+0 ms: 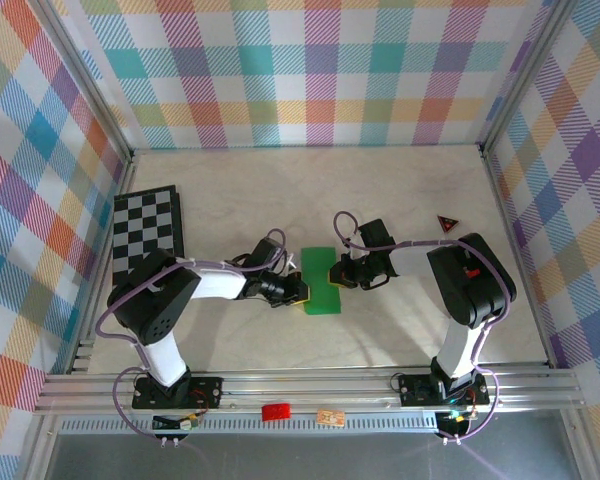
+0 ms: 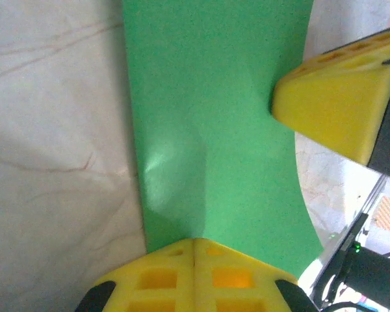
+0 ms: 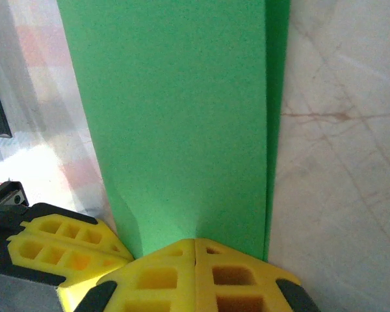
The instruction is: Fold a paper plane with a square sheet of paper (pick it up from the middle)
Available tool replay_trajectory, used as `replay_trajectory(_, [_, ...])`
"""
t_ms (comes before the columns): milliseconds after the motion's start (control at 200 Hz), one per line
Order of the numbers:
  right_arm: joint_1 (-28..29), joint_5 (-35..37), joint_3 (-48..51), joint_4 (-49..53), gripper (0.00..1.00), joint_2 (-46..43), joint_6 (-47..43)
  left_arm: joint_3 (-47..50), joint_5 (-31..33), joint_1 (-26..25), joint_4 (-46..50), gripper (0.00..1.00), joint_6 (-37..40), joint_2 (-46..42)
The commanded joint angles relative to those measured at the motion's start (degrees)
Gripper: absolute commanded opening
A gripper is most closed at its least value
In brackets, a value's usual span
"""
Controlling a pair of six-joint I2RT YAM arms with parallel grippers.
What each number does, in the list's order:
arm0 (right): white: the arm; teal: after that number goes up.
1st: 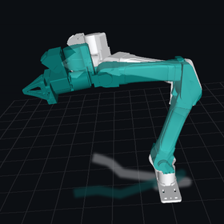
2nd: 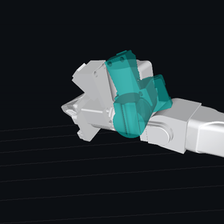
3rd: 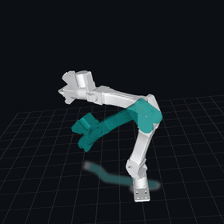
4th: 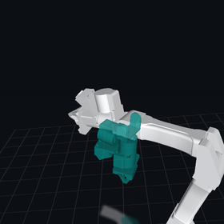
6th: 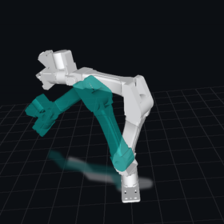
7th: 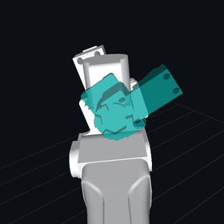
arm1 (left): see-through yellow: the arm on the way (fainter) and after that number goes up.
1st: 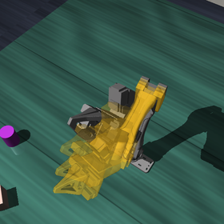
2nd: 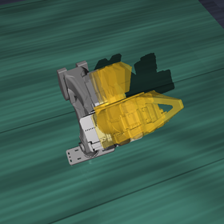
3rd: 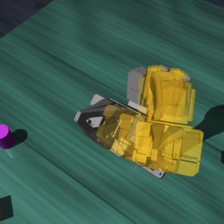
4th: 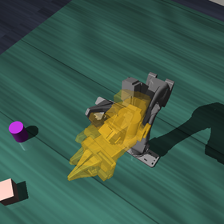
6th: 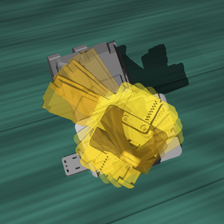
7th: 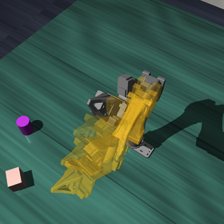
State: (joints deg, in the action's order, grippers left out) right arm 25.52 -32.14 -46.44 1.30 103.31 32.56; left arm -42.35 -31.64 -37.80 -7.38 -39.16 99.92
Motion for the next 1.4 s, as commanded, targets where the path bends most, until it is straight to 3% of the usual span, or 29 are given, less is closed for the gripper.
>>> replay_trajectory(0, [-0.6,9.9,3.6,9.2,0.00,4.0,-0.5,2.8,3.0,-0.5,9.3,0.00,4.4,-2.5])
replay_trajectory(250, [-0.6,9.8,3.6,9.0,0.00,4.3,-0.3,0.0,4.3,-1.2,8.1,0.00,1.3,-7.9])
replay_trajectory(490, [-0.6,9.9,3.6,9.2,0.00,4.2,-0.5,-3.4,-0.2,-2.9,-0.1,0.00,-4.9,-2.6])
replay_trajectory(775, [-0.7,9.9,4.1,8.6,0.00,4.4,-0.6,0.7,0.5,-3.6,0.4,0.00,-3.2,1.8])
replay_trajectory(1170, [-0.9,9.6,3.9,8.4,0.00,4.9,-0.7,5.5,4.2,-4.5,10.4,0.00,4.4,-7.2])
replay_trajectory(1395, [-1.0,9.6,3.8,8.6,0.00,4.8,-0.7,2.2,6.0,-4.5,9.5,0.00,2.6,-11.5])
